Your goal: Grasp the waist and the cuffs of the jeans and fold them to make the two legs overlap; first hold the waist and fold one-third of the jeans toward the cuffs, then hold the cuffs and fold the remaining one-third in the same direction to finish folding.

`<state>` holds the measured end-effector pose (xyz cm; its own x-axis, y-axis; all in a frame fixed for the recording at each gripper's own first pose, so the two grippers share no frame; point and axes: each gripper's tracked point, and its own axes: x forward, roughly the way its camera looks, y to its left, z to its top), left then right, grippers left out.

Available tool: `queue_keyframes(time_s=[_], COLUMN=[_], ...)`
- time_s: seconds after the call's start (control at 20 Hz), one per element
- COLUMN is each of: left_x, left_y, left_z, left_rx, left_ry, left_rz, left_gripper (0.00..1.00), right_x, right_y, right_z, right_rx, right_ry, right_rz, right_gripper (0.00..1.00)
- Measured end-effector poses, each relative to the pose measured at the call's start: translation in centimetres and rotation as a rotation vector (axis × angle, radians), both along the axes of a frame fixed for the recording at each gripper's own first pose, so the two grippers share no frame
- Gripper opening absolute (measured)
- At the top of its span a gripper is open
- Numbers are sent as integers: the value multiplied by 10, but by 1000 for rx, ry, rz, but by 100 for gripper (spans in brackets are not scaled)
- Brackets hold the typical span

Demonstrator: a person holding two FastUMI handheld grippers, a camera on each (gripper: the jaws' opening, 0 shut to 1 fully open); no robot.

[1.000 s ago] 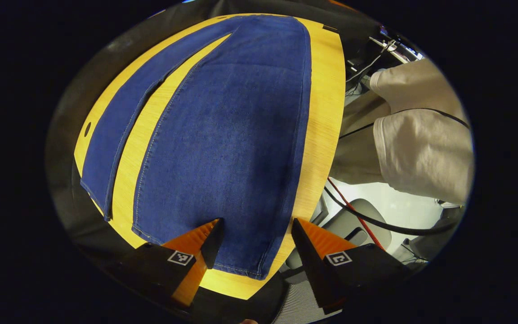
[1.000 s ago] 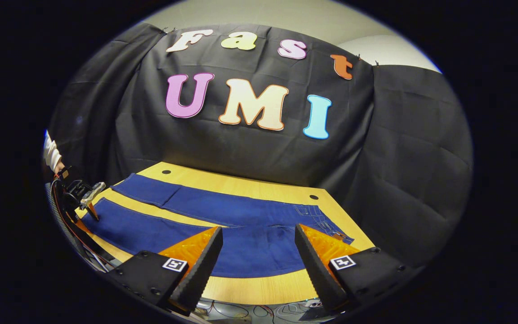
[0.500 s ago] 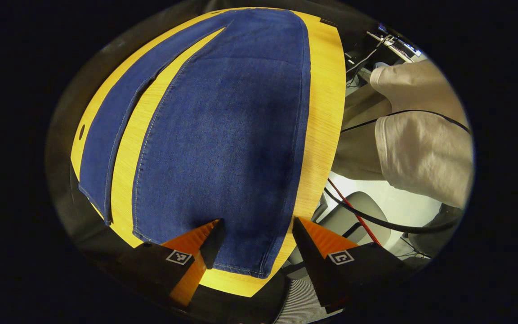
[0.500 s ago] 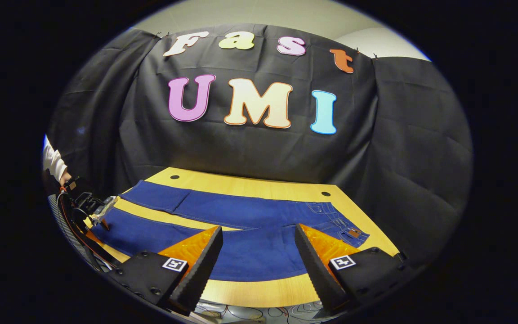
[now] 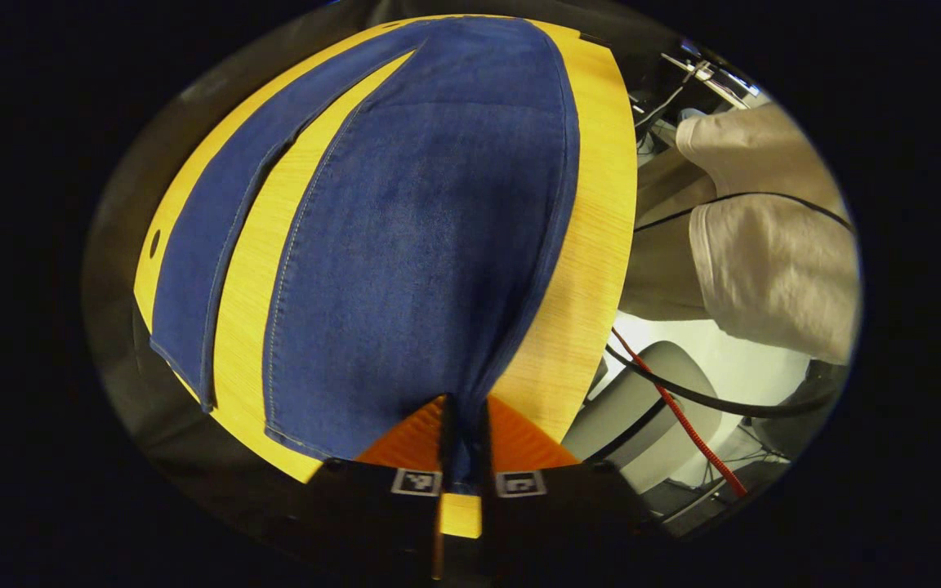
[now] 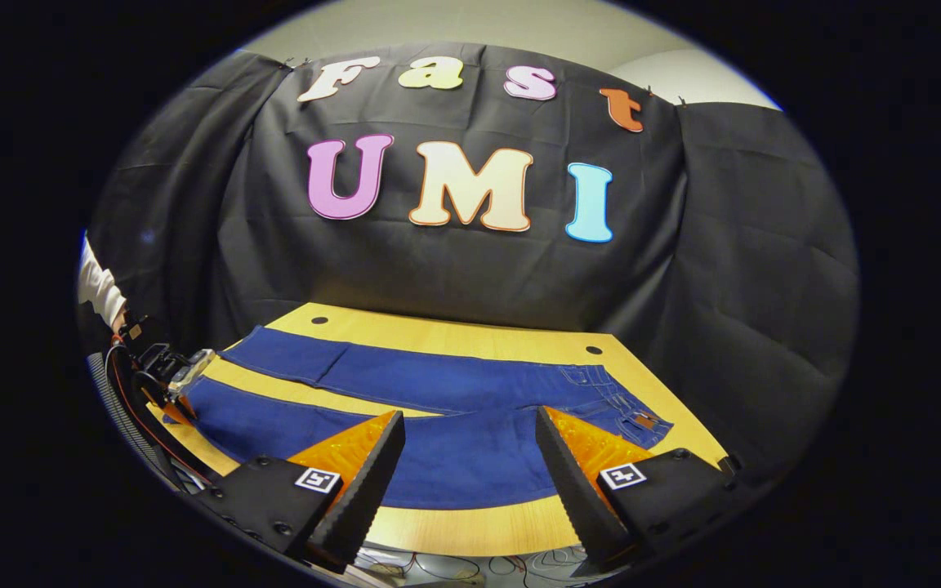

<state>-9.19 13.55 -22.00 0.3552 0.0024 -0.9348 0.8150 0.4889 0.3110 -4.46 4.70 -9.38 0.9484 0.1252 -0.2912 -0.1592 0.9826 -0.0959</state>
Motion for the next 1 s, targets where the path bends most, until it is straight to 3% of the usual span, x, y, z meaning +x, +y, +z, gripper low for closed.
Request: queue_keyframes(time_s=[0.05, 0.25, 0.4, 0.55, 0.75, 1.0], left_x=[-1, -2, -1, 0, 1, 4], left_y=[-1, 2, 2, 1, -1, -3], left_z=[-1, 0, 0, 2, 2, 3], left_rx=[5, -25, -41, -16, -50, -87], left_ry=[10, 110, 163, 168, 161, 136], left_rz=[-9, -23, 6, -26, 22, 123], left_gripper=[0, 0, 0, 0, 0, 0], right_x=[1, 2, 4, 10, 41, 99], right_y=[-1, 8, 16, 26, 26, -20], right_z=[0, 4, -4, -21, -32, -43], right_rx=[4, 29, 4, 7, 21, -57], right_ry=[-1, 3, 23, 72, 119, 172], right_rz=[-6, 1, 39, 98, 169, 230], right_gripper=[99, 99, 99, 99, 99, 99])
